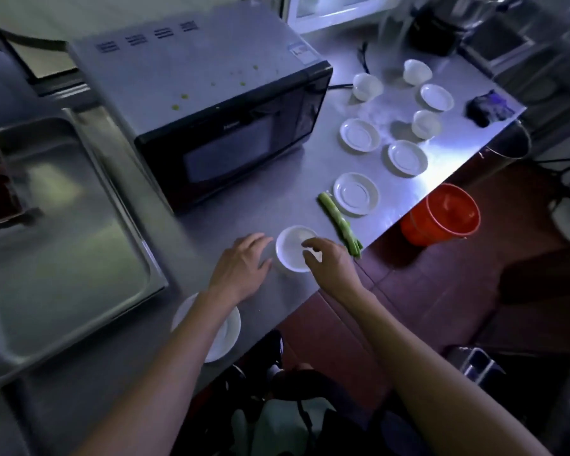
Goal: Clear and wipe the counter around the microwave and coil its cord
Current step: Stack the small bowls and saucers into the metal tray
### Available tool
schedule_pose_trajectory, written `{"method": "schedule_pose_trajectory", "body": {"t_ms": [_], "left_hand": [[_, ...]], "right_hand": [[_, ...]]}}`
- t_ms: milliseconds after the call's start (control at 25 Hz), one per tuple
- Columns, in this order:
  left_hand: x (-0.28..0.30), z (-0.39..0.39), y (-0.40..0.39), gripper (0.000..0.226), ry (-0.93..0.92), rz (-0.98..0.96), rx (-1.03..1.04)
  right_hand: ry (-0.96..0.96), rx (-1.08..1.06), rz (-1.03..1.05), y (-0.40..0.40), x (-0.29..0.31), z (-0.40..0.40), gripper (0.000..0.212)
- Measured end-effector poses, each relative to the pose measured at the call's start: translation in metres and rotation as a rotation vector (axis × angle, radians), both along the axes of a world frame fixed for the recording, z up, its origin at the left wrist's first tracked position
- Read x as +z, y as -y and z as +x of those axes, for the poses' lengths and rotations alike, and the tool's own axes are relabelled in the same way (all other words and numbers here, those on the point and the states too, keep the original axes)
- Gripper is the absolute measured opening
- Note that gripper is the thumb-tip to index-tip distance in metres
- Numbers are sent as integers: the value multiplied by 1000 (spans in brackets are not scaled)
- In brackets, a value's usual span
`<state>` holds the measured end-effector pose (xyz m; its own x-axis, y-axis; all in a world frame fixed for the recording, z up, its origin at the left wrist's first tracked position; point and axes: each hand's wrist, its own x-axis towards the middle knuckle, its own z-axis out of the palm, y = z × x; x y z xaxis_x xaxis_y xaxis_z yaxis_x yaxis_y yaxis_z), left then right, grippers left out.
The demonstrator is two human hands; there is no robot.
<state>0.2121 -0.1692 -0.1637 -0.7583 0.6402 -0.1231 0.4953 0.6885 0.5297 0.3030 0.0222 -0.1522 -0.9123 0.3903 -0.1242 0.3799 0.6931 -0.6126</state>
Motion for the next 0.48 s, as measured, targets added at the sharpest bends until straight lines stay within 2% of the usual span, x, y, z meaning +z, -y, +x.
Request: {"method": "schedule_pose_trajectory", "body": {"t_ms": [160,320,480], "left_hand": [[-9,14,-34,58,-30,-69,-110],[-19,16,-69,77,-75,-187,-185],[-29,10,-109,93,-81,-338,-209]], "right_hand": [[40,-87,19,-14,-7,40,24],[49,-154,-13,-36,-16,58,24],[62,-128,-43,-58,-27,60,25]]}}
